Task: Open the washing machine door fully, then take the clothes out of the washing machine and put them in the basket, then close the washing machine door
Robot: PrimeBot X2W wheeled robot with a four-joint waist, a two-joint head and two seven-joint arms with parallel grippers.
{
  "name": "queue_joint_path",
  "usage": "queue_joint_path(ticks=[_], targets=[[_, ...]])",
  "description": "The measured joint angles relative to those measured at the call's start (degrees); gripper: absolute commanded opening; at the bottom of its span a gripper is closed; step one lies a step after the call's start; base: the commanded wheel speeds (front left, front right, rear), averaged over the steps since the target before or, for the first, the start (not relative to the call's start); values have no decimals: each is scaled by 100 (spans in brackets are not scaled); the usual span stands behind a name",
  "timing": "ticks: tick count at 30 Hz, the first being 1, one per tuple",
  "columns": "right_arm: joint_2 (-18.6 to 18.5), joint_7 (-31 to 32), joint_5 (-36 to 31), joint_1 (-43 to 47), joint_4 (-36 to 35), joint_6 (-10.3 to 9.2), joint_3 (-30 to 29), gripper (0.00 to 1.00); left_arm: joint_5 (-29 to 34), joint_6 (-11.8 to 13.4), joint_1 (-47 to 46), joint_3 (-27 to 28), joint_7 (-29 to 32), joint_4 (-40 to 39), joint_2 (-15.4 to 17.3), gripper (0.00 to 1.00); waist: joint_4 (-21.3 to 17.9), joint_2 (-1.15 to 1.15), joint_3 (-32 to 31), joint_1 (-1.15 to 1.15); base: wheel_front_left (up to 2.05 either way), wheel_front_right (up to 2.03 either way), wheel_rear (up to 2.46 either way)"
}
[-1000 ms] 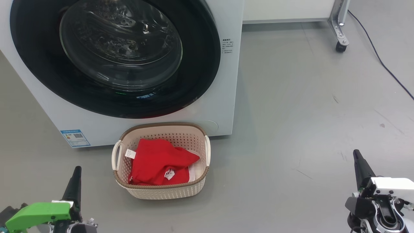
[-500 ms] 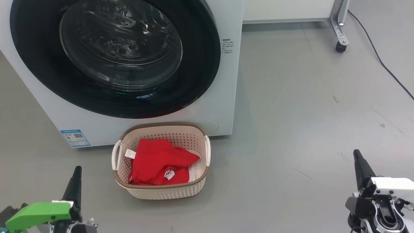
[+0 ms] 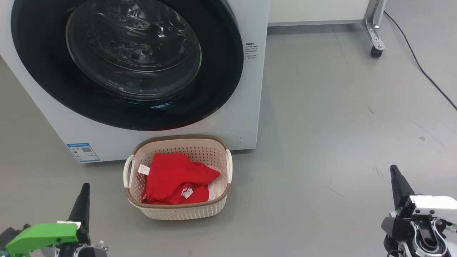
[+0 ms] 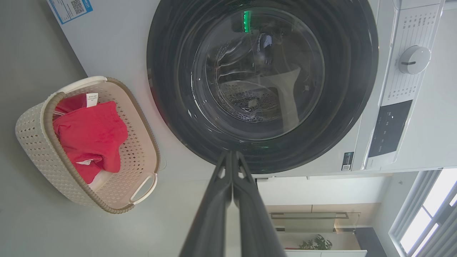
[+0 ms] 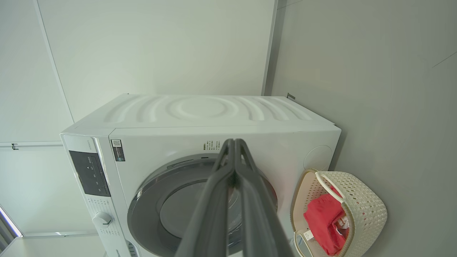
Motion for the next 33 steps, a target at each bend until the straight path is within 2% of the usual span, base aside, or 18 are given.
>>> queue_joint_path(ticks=[33], targets=[[11, 42, -9, 0, -2, 0, -21, 0, 0, 0, 0, 10, 8, -2, -3, 0, 0, 0, 0, 0, 0, 0, 0]])
